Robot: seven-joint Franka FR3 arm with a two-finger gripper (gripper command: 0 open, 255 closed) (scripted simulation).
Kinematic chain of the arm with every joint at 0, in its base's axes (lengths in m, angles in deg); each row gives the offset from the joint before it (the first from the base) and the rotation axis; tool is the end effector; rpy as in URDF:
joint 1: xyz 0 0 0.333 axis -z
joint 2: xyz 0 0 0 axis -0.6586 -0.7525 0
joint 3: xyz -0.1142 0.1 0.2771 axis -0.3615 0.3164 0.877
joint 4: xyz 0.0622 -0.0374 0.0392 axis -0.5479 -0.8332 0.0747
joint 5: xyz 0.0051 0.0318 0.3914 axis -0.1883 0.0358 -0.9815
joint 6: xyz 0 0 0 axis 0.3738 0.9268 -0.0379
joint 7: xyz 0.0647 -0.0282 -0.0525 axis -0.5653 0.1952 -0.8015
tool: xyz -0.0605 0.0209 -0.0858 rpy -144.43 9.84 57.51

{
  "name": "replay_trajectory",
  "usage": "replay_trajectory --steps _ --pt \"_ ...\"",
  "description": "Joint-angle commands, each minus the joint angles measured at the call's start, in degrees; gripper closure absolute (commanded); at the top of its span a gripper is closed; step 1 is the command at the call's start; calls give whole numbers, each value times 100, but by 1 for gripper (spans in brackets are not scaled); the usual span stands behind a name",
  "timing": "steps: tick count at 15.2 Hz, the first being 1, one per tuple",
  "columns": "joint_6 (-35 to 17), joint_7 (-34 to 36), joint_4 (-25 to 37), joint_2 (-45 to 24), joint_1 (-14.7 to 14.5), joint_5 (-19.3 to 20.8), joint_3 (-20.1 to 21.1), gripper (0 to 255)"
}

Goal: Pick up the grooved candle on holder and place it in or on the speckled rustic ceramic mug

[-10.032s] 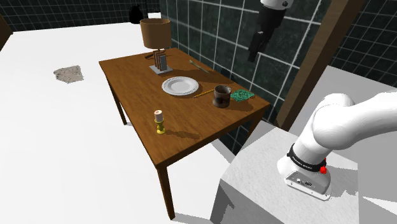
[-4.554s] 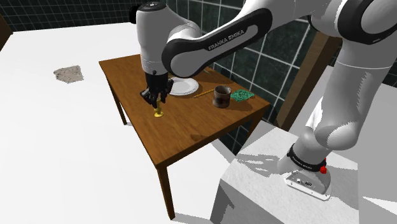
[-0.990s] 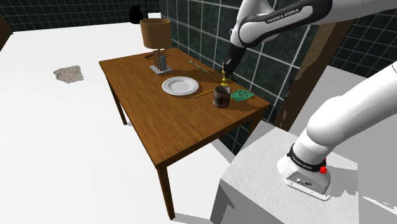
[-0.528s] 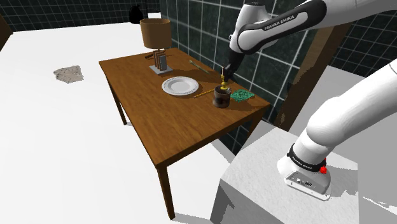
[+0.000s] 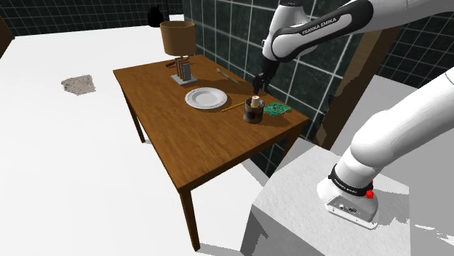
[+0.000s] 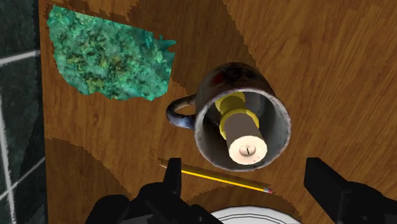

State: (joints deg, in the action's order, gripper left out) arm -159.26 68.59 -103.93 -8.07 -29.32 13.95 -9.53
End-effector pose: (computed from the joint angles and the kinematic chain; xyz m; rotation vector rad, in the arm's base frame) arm 0.4324 -0.0962 0.4376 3.0611 -0.0672 0.2955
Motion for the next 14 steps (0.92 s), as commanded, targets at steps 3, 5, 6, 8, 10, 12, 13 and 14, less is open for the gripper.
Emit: replay_trajectory --steps 3,5,6,8,10,12,13,14 --pt "212 -3 83 129 -4 -6 4 0" --pt "633 -8 273 360 -11 -17 11 0" --pt "797 -10 357 441 -13 -22 15 0" --pt "798 -10 356 441 -13 -22 15 0" --pt "797 -10 357 441 -13 -22 15 0" --pt "797 -10 357 441 -13 -22 15 0" --pt "797 -10 357 441 -13 -22 15 0" --pt "796 -11 356 440 -13 -22 15 0"
